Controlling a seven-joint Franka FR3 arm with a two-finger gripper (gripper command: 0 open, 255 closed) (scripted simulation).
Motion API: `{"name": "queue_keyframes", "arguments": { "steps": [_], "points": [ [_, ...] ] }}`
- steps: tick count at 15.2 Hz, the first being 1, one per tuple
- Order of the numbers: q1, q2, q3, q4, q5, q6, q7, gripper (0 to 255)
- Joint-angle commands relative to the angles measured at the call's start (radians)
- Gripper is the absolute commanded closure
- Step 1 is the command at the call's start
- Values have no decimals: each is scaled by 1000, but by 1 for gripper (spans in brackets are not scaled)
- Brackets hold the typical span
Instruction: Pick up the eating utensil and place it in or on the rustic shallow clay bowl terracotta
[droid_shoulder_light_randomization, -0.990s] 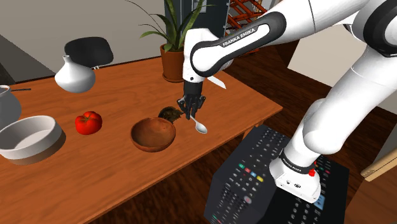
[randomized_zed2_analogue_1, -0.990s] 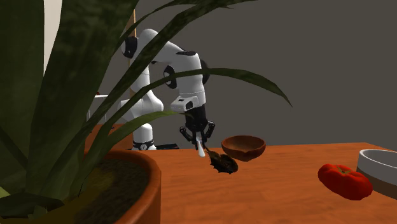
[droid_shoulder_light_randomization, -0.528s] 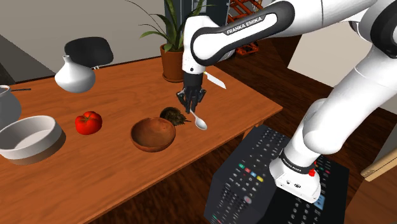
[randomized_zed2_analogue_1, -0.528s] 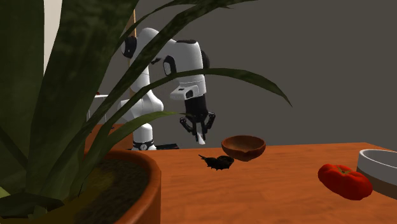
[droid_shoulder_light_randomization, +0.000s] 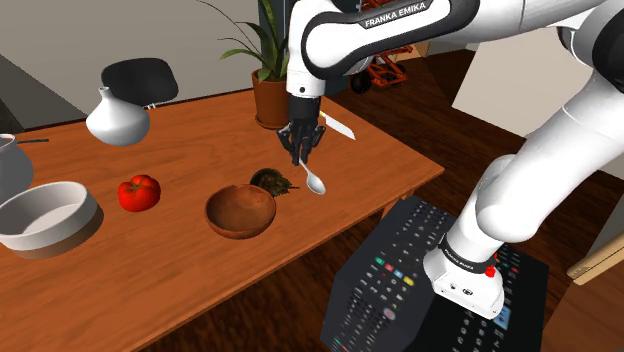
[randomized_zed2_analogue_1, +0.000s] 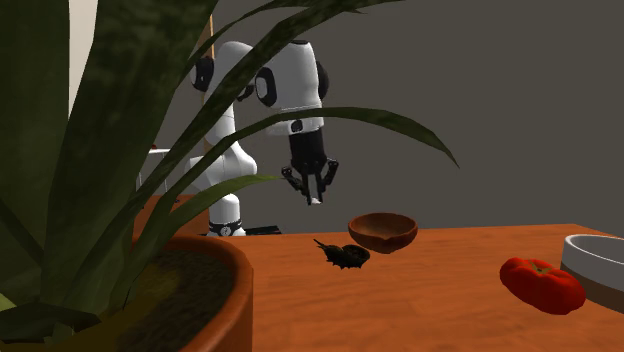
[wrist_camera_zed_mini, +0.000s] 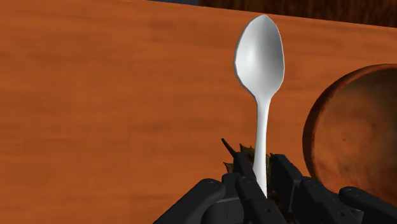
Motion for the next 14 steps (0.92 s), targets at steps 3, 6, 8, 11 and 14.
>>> {"name": "queue_keyframes", "arguments": {
  "steps": [3,6,8,11,14],
  "points": [
    [-1,-14,-3,38,-2,-52,10,255],
    [23,60,38,120,-12,-45,81,255],
    [40,113,64,181,-25,-44,130,255],
    [68,200,98,281,-52,-47,205,255],
    [101,294,126,395,-89,-57,280,255]
  ]
}}
